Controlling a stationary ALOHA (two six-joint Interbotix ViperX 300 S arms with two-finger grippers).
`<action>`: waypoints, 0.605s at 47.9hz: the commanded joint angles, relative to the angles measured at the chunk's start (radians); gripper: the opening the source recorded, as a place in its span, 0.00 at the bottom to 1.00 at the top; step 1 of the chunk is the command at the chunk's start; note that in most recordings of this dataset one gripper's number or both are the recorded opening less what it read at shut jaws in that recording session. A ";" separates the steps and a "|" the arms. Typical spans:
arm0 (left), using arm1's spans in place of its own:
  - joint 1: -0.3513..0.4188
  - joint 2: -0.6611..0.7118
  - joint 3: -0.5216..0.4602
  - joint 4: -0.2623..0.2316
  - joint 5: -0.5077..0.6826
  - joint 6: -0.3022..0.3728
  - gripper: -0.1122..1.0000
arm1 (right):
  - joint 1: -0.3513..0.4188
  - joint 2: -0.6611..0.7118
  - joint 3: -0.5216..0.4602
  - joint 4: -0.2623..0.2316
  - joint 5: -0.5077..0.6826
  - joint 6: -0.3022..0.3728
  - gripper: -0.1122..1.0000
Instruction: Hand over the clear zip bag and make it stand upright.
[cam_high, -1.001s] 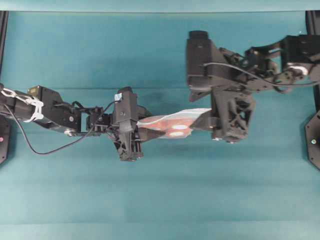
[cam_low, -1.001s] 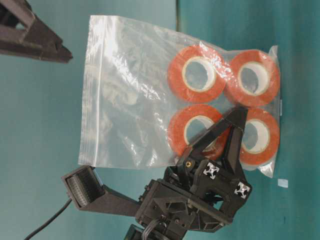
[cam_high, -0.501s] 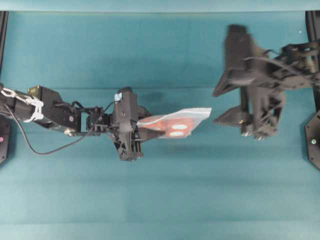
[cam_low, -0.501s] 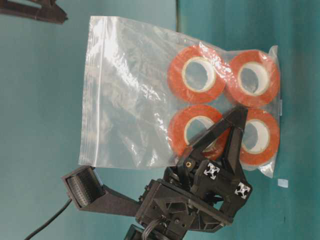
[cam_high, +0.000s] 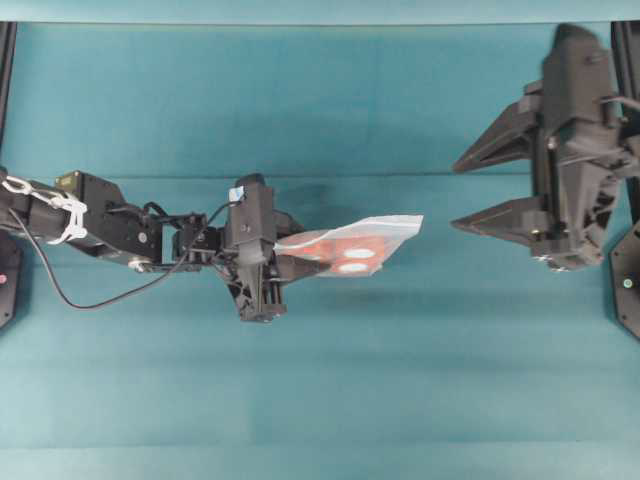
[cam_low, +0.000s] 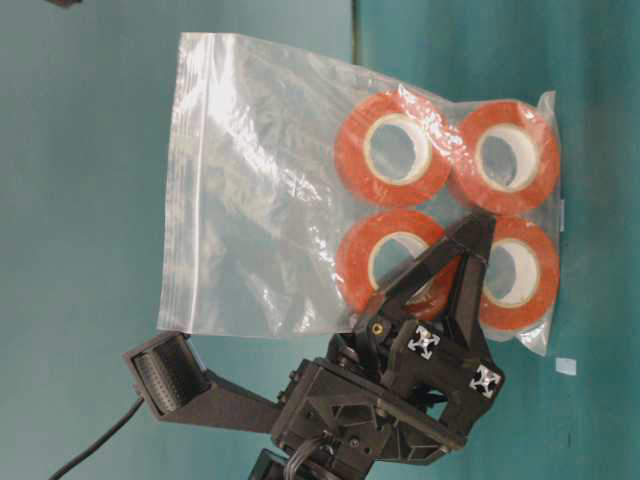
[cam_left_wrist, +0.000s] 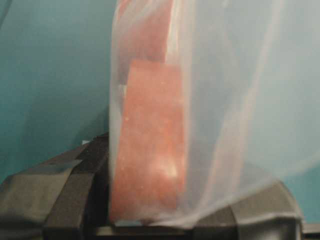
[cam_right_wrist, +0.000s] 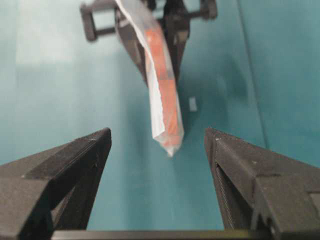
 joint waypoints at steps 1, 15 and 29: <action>0.000 -0.021 -0.006 0.002 -0.005 0.003 0.33 | -0.002 -0.012 0.005 0.003 -0.008 0.008 0.85; 0.000 -0.021 -0.006 0.002 -0.006 0.002 0.33 | -0.002 -0.021 0.021 0.003 -0.023 0.005 0.85; 0.000 -0.021 -0.003 0.002 -0.003 0.005 0.33 | -0.002 -0.048 0.040 0.003 -0.017 0.006 0.85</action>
